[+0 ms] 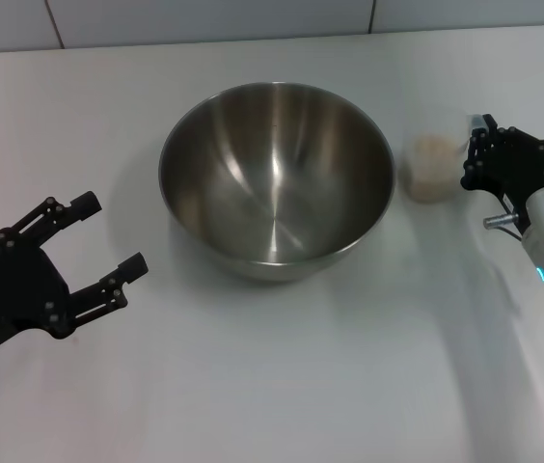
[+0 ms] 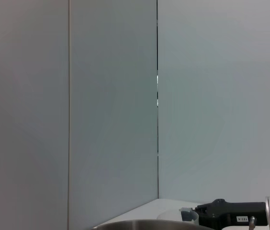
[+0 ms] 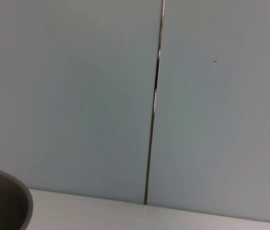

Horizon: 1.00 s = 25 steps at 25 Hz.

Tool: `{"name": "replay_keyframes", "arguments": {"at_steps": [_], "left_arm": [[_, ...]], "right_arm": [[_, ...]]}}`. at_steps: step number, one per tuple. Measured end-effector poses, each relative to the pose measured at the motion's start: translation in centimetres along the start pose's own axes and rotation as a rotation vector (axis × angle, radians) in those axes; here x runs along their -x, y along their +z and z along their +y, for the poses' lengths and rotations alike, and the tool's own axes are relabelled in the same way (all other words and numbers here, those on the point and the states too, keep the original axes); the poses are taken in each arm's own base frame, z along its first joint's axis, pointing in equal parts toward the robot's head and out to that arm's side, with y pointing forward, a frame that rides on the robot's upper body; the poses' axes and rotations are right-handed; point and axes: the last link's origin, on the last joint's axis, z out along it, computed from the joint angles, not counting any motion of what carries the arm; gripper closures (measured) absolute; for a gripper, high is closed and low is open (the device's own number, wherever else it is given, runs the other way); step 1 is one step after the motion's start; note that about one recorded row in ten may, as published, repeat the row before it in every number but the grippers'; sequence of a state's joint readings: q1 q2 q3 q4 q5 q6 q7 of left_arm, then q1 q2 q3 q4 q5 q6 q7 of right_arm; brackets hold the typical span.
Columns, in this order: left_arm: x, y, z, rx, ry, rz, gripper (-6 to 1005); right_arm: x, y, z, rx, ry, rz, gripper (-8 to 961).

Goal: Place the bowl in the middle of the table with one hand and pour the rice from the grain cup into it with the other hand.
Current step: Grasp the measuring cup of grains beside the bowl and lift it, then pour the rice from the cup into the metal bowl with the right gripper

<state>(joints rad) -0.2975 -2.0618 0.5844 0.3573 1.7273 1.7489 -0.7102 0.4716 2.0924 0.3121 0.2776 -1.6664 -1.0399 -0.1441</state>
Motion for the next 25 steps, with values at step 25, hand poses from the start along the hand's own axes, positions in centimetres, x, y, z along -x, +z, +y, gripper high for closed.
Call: {"name": "replay_keyframes", "arguments": {"at_steps": [25], "left_arm": [[0.1, -0.1, 0.1, -0.002, -0.006, -0.001, 139]], "right_arm": [[4.9, 0.5, -1.5, -0.061, 0.004, -0.296, 920]]}}
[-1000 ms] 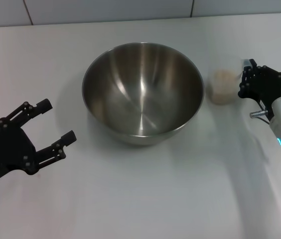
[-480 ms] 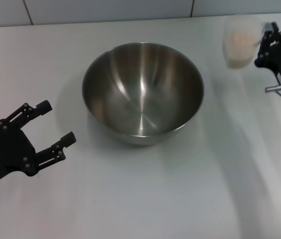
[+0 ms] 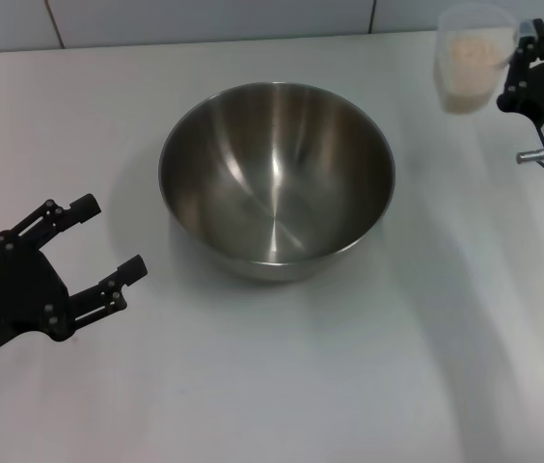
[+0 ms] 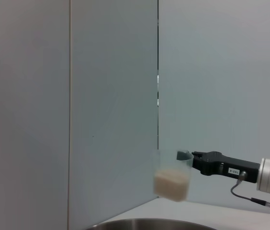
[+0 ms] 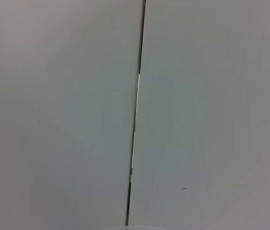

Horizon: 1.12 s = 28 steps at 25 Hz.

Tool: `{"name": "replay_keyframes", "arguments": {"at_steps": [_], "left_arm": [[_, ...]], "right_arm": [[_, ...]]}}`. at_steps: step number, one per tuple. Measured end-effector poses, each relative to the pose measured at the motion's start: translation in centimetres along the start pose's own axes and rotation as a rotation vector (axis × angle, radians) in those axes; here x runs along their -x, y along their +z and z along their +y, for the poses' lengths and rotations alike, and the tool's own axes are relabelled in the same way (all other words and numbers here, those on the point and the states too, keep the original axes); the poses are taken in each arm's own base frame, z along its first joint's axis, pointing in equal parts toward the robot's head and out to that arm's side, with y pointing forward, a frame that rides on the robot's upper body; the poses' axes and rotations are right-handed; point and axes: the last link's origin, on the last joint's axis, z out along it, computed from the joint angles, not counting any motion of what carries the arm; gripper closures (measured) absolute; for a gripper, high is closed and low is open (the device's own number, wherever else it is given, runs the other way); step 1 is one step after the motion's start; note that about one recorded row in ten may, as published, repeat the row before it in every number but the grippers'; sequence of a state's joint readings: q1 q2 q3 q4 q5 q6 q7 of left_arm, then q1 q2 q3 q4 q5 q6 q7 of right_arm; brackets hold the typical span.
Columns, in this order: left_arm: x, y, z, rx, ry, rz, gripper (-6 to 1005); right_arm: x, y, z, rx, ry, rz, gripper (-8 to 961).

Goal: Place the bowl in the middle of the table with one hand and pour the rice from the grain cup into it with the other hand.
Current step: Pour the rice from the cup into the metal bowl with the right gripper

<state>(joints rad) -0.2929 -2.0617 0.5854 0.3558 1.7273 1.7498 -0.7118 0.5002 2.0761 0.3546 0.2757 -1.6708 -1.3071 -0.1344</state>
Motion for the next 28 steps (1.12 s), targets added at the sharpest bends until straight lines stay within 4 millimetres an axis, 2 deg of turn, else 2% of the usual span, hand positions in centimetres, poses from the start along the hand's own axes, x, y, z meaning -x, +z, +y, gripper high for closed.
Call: {"name": "replay_keyframes", "arguments": {"at_steps": [3, 5, 6, 7, 11, 14, 16, 21, 28], "left_arm": [[0.0, 0.0, 0.0, -0.001, 0.0, 0.0, 139], [0.0, 0.0, 0.0, -0.001, 0.0, 0.0, 139], [0.0, 0.0, 0.0, 0.0, 0.001, 0.0, 139], [0.0, 0.0, 0.0, 0.0, 0.001, 0.0, 139], [0.0, -0.1, 0.0, 0.0, 0.002, 0.001, 139], [-0.1, -0.1, 0.0, 0.001, 0.002, 0.002, 139], [-0.1, 0.0, 0.0, 0.003, 0.002, 0.003, 139], [-0.1, 0.0, 0.0, 0.006, 0.001, 0.006, 139], [-0.1, -0.1, 0.0, 0.006, 0.002, 0.007, 139]], "right_arm": [[0.3, 0.5, 0.7, 0.071, 0.033, -0.014, 920], [0.6, 0.7, 1.5, 0.157, 0.061, -0.023, 920], [0.9, 1.0, 2.5, 0.262, 0.094, -0.028, 920], [0.9, 1.0, 2.5, 0.262, 0.094, -0.028, 920], [1.7, 1.8, 4.4, 0.459, 0.137, -0.031, 920], [1.9, 2.1, 5.1, 0.532, 0.146, -0.022, 920], [2.1, 2.7, 5.7, 0.646, 0.153, 0.01, 921], [2.5, 3.2, 6.1, 0.775, 0.157, 0.05, 921], [2.6, 3.3, 5.8, 0.794, 0.14, 0.053, 921]]}}
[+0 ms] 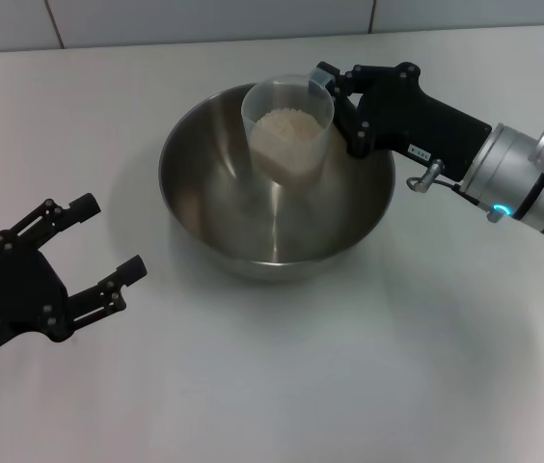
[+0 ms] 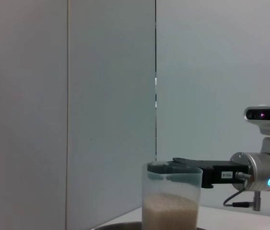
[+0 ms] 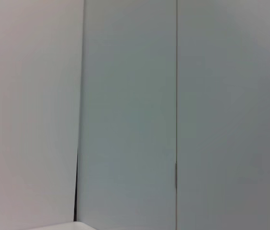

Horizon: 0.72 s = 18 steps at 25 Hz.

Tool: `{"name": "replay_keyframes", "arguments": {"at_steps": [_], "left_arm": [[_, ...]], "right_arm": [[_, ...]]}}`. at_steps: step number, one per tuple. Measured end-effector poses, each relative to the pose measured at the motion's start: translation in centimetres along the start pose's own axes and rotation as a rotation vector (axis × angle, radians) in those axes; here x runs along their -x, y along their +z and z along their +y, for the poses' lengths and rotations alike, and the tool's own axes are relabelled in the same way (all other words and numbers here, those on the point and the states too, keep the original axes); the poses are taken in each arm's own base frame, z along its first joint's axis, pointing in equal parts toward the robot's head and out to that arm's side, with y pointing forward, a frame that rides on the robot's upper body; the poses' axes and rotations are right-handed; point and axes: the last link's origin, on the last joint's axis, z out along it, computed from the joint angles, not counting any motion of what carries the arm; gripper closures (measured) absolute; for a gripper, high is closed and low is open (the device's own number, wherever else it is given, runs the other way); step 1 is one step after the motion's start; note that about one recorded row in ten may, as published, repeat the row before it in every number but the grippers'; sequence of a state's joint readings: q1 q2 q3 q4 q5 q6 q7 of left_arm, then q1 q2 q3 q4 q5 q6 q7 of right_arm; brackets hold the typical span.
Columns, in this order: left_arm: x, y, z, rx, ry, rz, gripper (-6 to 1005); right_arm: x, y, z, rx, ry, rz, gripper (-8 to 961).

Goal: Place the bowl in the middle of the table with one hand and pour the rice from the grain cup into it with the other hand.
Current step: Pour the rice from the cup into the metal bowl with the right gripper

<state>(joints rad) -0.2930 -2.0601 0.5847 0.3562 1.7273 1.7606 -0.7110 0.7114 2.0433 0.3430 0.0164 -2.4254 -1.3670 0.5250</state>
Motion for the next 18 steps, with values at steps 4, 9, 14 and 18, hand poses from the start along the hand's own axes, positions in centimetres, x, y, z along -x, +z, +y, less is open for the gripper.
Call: {"name": "replay_keyframes", "arguments": {"at_steps": [4, 9, 14, 18], "left_arm": [[0.0, 0.0, 0.0, 0.0, 0.0, 0.001, 139], [0.0, 0.1, 0.1, 0.0, -0.001, 0.001, 139], [0.1, 0.0, -0.1, -0.009, -0.01, -0.006, 140], [0.1, 0.0, -0.1, -0.014, -0.014, -0.003, 140]], "right_arm": [[0.1, 0.3, -0.3, 0.031, -0.083, 0.029, 921], [0.0, 0.6, -0.5, 0.086, -0.346, 0.071, 920], [-0.1, 0.8, -0.5, 0.096, -0.654, 0.066, 920], [-0.4, 1.3, 0.2, 0.067, -0.958, 0.048, 921]]}}
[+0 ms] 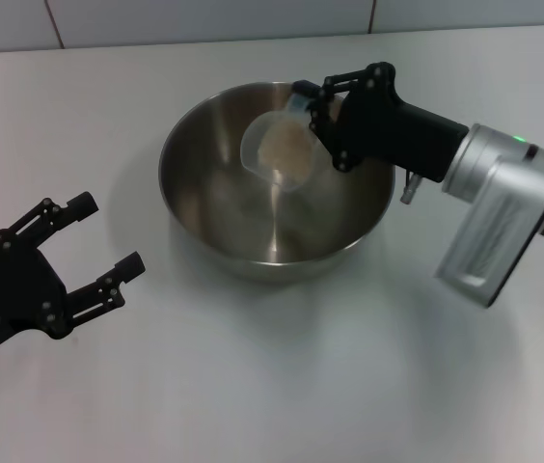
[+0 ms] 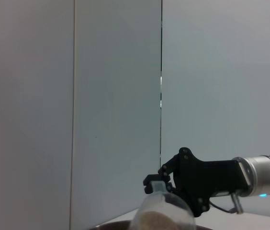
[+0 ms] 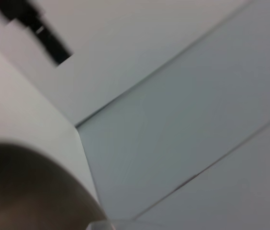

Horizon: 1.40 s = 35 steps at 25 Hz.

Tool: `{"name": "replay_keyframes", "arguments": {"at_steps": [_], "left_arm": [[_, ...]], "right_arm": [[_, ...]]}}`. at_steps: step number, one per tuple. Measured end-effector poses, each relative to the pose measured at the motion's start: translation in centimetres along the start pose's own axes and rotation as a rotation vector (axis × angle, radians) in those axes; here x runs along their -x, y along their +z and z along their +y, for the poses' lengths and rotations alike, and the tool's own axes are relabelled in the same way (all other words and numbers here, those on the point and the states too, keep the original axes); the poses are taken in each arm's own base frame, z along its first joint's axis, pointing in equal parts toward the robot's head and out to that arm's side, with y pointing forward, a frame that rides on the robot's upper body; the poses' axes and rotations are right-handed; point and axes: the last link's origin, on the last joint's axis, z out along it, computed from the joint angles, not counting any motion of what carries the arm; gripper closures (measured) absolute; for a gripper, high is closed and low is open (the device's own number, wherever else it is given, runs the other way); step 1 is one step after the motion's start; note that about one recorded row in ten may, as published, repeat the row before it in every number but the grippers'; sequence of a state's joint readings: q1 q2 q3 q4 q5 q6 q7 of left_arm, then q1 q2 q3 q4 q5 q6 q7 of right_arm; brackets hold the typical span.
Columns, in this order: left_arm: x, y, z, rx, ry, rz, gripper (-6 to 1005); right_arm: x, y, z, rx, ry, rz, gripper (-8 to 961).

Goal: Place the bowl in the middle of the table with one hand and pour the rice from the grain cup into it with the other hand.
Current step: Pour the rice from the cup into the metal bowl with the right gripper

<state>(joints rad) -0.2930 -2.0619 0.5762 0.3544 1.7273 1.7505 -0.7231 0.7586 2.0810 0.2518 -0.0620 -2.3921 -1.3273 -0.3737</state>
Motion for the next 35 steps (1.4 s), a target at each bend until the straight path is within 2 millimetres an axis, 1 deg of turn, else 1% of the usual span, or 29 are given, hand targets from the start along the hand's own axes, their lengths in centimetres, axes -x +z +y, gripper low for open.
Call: {"name": "replay_keyframes", "arguments": {"at_steps": [4, 5, 6, 9, 10, 11, 12, 14, 15, 16, 20, 25, 35], "left_arm": [[0.0, 0.0, 0.0, -0.001, -0.004, 0.001, 139], [0.0, 0.0, 0.0, -0.001, -0.004, 0.001, 139], [0.0, 0.0, 0.0, -0.001, -0.004, 0.001, 139], [0.0, 0.0, 0.0, -0.001, -0.004, 0.0, 139], [0.0, 0.0, 0.0, -0.001, -0.004, 0.0, 139], [0.0, 0.0, 0.0, -0.001, -0.004, 0.0, 139], [0.0, 0.0, 0.0, -0.001, -0.004, 0.001, 139], [0.0, 0.0, 0.0, -0.001, -0.004, 0.001, 139], [0.0, 0.0, 0.0, -0.001, -0.004, 0.001, 139], [0.0, 0.0, 0.0, -0.001, -0.004, 0.001, 140], [0.1, 0.0, 0.1, -0.002, -0.006, 0.001, 140], [0.0, 0.0, 0.1, -0.001, -0.006, 0.002, 140], [0.0, -0.1, 0.2, 0.0, -0.007, 0.007, 140]], "right_arm": [[0.4, 0.5, 0.8, -0.017, -0.269, 0.014, 921], [0.6, 0.6, 1.0, -0.02, -0.379, 0.013, 921], [0.6, 0.6, 1.0, -0.02, -0.379, 0.013, 921], [0.9, 0.7, 1.2, -0.024, -0.522, 0.008, 922], [1.1, 0.7, 1.5, -0.028, -0.612, 0.005, 922], [1.1, 0.7, 1.5, -0.028, -0.612, 0.005, 922], [1.2, 0.7, 1.6, -0.03, -0.65, 0.003, 922], [1.4, 0.8, 1.7, -0.034, -0.74, -0.001, 922], [1.5, 0.8, 1.8, -0.035, -0.821, -0.001, 922], [1.5, 0.8, 1.8, -0.035, -0.821, -0.001, 921], [1.7, 0.9, 1.8, -0.039, -0.972, -0.011, 922], [1.9, 1.0, 1.9, -0.031, -1.059, -0.039, 926], [2.2, 1.0, 2.1, -0.029, -1.145, -0.067, 929]]}}
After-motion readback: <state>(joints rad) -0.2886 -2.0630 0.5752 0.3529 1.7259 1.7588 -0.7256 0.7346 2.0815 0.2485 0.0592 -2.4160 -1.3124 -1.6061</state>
